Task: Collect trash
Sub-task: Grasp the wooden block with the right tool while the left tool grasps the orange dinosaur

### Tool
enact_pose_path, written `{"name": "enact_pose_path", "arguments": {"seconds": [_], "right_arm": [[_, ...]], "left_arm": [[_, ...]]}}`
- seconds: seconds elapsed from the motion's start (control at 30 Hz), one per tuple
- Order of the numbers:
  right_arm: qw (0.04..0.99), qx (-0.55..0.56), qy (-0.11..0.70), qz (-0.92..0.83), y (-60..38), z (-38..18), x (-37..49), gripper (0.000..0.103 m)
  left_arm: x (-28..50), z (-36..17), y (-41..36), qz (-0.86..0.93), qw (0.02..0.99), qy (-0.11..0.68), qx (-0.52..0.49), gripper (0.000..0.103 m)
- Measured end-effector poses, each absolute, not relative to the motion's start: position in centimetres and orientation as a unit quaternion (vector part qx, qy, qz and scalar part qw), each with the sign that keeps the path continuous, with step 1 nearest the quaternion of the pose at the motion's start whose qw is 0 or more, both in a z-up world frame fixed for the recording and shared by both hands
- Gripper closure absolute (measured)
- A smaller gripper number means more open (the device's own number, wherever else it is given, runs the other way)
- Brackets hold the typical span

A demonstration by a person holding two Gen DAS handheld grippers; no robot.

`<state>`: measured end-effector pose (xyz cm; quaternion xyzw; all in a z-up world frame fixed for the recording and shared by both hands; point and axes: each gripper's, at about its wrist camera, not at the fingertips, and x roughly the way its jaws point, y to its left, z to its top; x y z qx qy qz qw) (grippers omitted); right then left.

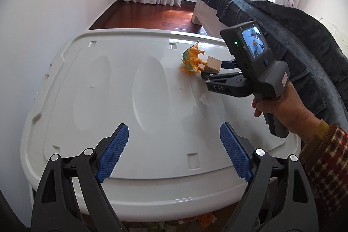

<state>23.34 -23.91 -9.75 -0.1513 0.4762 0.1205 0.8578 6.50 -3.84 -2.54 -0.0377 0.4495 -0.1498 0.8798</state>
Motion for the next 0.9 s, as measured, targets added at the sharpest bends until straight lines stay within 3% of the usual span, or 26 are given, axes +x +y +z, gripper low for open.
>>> {"name": "enact_pose_path", "arguments": {"seconds": [0.33, 0.63, 0.9], "right_arm": [[0.878, -0.098, 0.461, 0.086, -25.9, -7.3, 20.2, 0.057], [0.902, -0.062, 0.424, 0.052, -30.3, -3.3, 15.1, 0.057], [0.905, -0.067, 0.418, 0.047, -31.0, -3.0, 14.7, 0.057]], "left_arm": [[9.3, -2.9, -5.5, -0.152, 0.879, 0.45, -0.034, 0.019], [17.0, -3.3, -10.3, -0.171, 0.885, 0.433, -0.028, 0.019], [22.5, -6.3, -14.2, -0.154, 0.879, 0.451, 0.012, 0.019]]}}
